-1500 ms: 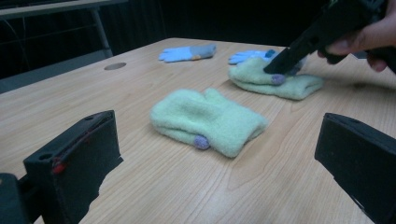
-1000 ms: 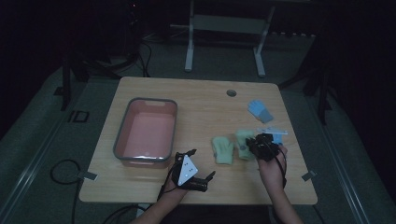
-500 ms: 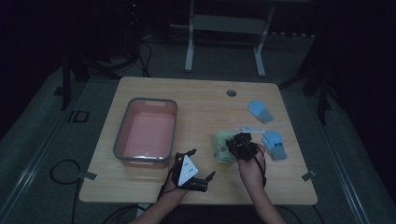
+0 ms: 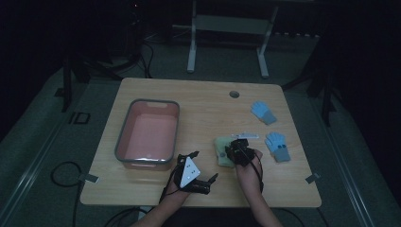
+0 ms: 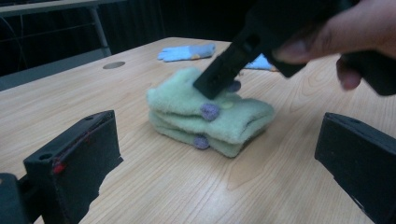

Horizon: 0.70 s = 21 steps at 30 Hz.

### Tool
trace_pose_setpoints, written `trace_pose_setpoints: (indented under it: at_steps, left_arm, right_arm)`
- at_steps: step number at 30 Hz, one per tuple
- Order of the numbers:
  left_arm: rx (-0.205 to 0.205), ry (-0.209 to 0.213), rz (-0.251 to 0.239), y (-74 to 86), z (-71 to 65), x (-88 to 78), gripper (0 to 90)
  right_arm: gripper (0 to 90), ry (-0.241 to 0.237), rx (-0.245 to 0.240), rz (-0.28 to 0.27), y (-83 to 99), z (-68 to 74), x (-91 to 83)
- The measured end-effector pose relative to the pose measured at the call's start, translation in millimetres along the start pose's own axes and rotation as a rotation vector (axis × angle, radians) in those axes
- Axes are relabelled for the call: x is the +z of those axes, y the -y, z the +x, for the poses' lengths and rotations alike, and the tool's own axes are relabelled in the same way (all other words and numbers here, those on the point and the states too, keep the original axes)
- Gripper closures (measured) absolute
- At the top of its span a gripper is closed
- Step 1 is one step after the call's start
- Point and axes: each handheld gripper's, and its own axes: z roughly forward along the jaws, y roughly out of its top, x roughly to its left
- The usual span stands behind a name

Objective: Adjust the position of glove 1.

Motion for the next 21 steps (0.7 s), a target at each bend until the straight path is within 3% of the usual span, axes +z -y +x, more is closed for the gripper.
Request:
trace_pose_setpoints:
  at_steps: [4,12,13,18,20,21]
  left_arm:
    - [-0.018,-0.005,-0.004,0.0,0.8,0.1,0.2]
    - [-0.065,-0.008,0.015,-0.6,4.5,2.4,0.2]
    - [-0.057,-0.029,0.032,-1.3,3.6,3.7,0.2]
    - [0.019,-0.047,0.069,-3.3,-2.0,8.2,0.3]
    - [0.018,-0.04,0.08,-4.0,-2.4,9.9,0.3]
    - [0.003,-0.01,0.084,-4.7,-1.3,10.5,0.3]
  right_arm:
    - [80.4,-0.024,0.017,0.003,3.8,-4.5,4.6]
    - [75.3,-0.045,-0.003,-0.007,2.4,-6.4,1.1]
    - [73.3,-0.051,-0.011,-0.01,2.0,-7.0,-0.4]
    - [65.7,-0.077,-0.056,-0.044,-0.9,-16.4,-14.3]
    - [62.4,-0.103,-0.086,-0.059,-1.4,-19.9,-19.3]
    - [62.8,-0.104,-0.1,-0.064,-1.4,-21.5,-22.4]
